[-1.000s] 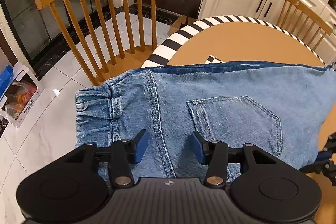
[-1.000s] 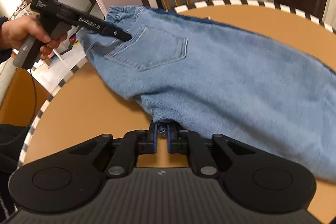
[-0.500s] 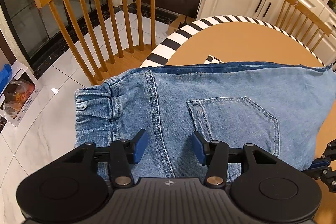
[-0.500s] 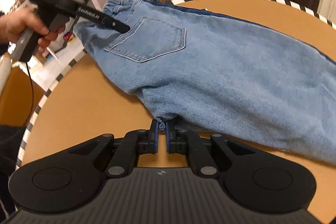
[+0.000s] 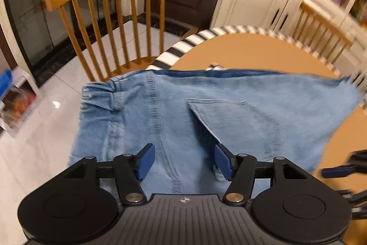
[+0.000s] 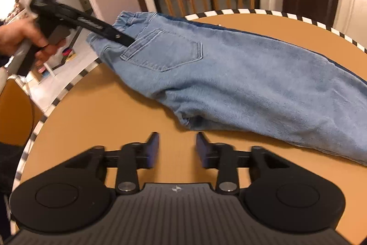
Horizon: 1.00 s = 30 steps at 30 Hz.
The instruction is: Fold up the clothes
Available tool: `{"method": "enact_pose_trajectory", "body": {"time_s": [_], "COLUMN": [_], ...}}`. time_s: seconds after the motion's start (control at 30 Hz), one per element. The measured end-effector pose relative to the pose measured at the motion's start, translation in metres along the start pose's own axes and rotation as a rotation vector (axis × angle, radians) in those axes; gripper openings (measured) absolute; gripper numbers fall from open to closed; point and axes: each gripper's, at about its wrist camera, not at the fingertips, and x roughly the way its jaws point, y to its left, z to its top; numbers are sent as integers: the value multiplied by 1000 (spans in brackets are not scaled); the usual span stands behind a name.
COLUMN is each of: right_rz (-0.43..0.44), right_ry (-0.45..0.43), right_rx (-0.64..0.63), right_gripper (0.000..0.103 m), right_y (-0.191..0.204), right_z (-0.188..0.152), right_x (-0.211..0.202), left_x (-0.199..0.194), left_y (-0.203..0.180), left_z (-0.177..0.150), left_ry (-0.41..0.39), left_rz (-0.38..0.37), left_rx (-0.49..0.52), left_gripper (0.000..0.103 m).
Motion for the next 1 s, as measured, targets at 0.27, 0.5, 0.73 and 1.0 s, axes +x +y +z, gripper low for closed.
{"method": "enact_pose_trajectory", "body": {"time_s": [0.27,0.5,0.73,1.0], "right_rz": [-63,-20,23,92], "right_ry": [-97,-100,-39,0], "right_rx": [-55,23,24,49], "right_gripper": [28,7,5,4], "right_y": [4,-10,-14,-19], "right_z": [4,10,9,-6], "right_x": [21,10,12,-1], "left_x": [-44,-14,20,8], "left_y": [-2,32,34,29], "left_z": [-35,-11,12,-1], "left_ry": [-233,-183,-102,-61], "left_rz": [66,135,269,261], "left_rx": [-35,-81,27,2], "left_gripper": [67,72,72,74]}}
